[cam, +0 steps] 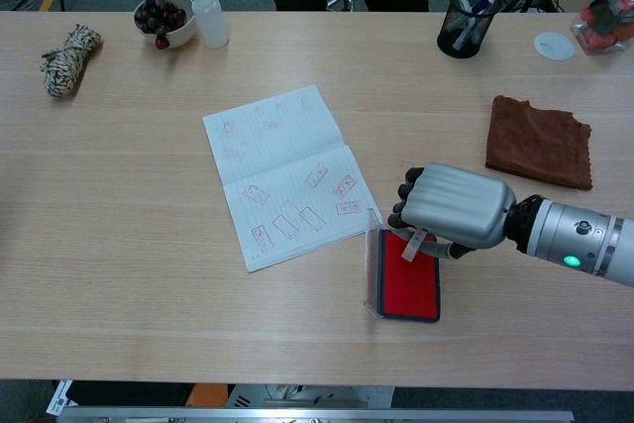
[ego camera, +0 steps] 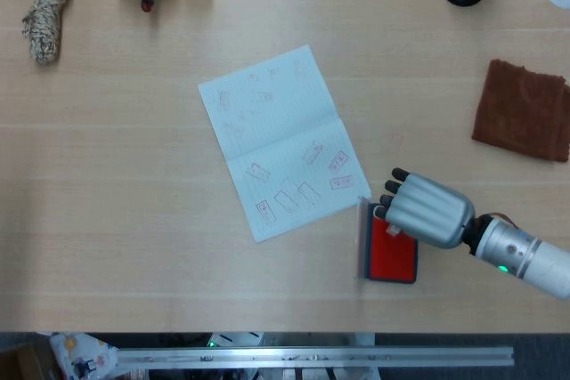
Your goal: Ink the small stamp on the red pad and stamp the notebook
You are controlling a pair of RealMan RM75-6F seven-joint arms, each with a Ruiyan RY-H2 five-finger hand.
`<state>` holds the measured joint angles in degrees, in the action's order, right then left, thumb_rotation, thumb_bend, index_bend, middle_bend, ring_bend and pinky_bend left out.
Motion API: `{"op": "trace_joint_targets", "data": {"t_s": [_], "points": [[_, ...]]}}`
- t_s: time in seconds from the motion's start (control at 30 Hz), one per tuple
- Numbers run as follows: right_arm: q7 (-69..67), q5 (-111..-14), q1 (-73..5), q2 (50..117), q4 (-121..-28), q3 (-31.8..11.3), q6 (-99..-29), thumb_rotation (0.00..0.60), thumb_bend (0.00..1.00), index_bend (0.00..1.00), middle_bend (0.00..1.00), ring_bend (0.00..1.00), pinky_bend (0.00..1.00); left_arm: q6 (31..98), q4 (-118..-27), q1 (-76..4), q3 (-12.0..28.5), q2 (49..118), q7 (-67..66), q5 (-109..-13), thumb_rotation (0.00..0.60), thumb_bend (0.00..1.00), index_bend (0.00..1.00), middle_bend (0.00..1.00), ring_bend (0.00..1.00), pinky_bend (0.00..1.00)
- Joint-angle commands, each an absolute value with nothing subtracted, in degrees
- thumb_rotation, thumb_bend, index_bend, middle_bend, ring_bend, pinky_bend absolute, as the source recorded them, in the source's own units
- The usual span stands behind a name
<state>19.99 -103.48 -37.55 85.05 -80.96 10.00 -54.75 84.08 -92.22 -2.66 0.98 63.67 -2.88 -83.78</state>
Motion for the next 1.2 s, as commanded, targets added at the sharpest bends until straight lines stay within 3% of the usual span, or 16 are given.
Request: {"op": "trace_joint_targets", "data": {"t_s": [0.03, 0.83, 1.2], "points": [[20.02, -103.11, -37.44, 85.27, -80.52, 9.93, -54.44, 0.6, 0.41, 0.77, 0.6, 0.44, 0.36, 84.06, -92.17, -2.66, 0.97, 63.68, -2.86, -83.77, 0.6, 0.26, 0.19, 0.18, 0.19, 0.15], [19.32, -102.86, -37.12, 85.73, -79.55, 9.91, -54.54, 0.6, 0.42, 0.77, 0.6, 0.45, 0.36, 83.73, -92.17, -2.71, 0.97, 63.67, -2.93, -83.54, 0.6, 0.26, 0.19, 0.18, 0.19, 0.15], [14.83, -101.03, -37.04, 78.99, -86.94, 5.82, -60.35, 0.6, 0.42, 0.77, 0.6, 0.45, 0.36, 84.42, -92.66, -2.63, 0.99, 63.15, -2.64, -84.29, 0.6, 0.26, 0.19, 0.18, 0.19, 0.15]]}}
